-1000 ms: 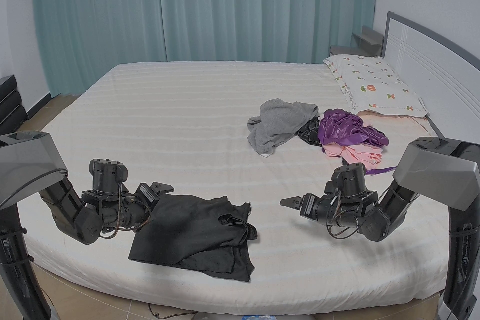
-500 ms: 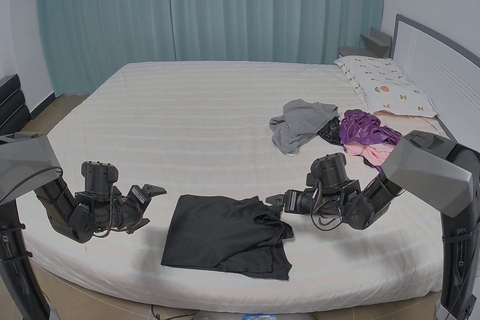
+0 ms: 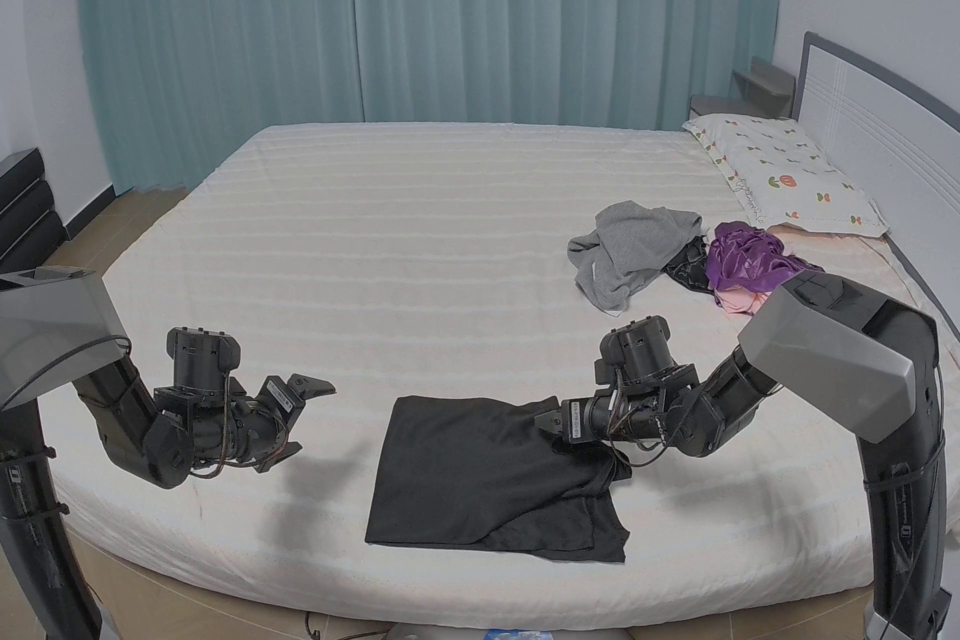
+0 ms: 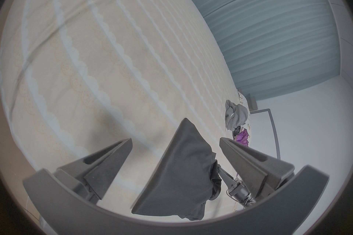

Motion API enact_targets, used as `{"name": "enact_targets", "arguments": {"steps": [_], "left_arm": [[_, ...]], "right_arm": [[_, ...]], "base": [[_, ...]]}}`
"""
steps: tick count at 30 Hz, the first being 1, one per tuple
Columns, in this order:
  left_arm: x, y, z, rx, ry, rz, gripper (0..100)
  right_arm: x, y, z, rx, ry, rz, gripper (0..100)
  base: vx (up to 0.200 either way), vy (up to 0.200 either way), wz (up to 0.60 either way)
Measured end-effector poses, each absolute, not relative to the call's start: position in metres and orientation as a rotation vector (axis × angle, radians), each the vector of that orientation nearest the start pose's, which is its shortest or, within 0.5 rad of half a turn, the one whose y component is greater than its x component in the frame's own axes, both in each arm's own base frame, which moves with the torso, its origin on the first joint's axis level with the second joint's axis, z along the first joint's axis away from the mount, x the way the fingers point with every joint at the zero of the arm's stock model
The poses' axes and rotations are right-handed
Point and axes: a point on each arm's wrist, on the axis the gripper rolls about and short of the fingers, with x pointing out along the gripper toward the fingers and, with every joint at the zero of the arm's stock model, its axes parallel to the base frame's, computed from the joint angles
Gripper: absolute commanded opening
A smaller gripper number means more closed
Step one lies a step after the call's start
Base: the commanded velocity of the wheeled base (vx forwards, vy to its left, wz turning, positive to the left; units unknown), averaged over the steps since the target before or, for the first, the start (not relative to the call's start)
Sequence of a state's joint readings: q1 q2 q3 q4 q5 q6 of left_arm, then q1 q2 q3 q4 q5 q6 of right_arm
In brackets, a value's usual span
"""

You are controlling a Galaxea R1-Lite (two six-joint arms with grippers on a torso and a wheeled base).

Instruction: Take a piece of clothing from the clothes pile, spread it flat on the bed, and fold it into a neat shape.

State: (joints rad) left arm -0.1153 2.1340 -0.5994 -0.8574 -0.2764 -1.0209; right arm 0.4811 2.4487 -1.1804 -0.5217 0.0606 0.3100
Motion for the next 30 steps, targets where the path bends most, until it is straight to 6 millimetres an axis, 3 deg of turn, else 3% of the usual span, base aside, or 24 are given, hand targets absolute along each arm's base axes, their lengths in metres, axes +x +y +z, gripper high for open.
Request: {"name": "enact_targets", "arguments": {"steps": [8, 21, 29, 30], "left_arm": [[0.318, -0.043, 0.017, -1.018, 0.819, 0.004, 100], [0.319, -0.043, 0.016, -1.018, 0.82, 0.008, 100], [0.318, -0.043, 0.015, -1.018, 0.821, 0.009, 100], [0.318, -0.043, 0.015, -1.019, 0.82, 0.01, 100]], "right_arm": [[0.379, 0.193, -0.026, 0.109, 0.839, 0.36, 0], [0.383, 0.158, 0.002, 0.281, 0.841, 0.348, 0], [0.394, 0.143, -0.004, 0.312, 0.839, 0.309, 0], [0.395, 0.142, -0.007, 0.319, 0.845, 0.305, 100]], "base": [[0.0, 0.0, 0.0], [0.0, 0.0, 0.0], [0.0, 0.0, 0.0], [0.0, 0.0, 0.0]]}}
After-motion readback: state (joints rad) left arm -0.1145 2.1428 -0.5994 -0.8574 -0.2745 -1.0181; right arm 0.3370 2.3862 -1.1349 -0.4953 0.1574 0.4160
